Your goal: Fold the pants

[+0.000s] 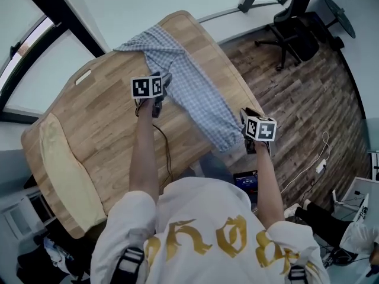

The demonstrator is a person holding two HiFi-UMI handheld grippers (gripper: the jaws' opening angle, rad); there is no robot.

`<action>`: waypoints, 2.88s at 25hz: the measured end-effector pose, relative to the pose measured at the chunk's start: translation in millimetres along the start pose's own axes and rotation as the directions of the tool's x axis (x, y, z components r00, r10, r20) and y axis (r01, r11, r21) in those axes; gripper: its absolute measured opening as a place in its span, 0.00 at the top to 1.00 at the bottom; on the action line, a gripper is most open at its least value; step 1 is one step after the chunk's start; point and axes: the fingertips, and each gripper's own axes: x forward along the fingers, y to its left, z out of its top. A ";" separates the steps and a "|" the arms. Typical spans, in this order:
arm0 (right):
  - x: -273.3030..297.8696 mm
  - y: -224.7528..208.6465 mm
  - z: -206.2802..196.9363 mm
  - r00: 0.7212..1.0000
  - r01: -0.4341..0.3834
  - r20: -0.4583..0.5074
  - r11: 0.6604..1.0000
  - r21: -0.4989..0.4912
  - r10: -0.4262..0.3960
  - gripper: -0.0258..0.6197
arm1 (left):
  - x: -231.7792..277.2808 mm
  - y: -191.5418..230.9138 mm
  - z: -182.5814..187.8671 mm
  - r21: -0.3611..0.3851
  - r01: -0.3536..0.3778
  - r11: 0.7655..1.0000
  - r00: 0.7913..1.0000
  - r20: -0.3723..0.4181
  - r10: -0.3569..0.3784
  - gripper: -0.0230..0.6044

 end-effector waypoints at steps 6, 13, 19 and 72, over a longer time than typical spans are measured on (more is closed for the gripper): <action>5.6 58.9 107.4 0.973 -0.119 0.183 0.986 -0.117 0.140 0.85 | -46.9 63.7 33.8 -0.067 -0.108 0.992 0.990 0.079 0.113 0.60; 59.0 135.5 172.7 0.928 -0.284 0.180 0.933 -0.223 0.326 0.89 | -65.1 109.6 42.0 -0.091 -0.199 0.976 0.976 0.076 0.206 0.60; 129.9 208.4 214.1 0.884 -0.403 0.069 0.827 -0.392 0.463 0.91 | -58.6 152.5 55.4 -0.115 -0.255 0.960 0.964 0.048 0.262 0.59; 304.4 301.9 283.4 0.676 -0.684 -0.115 0.563 -0.464 0.728 0.91 | 79.5 270.7 104.4 -0.816 0.158 0.556 0.930 0.312 0.193 0.89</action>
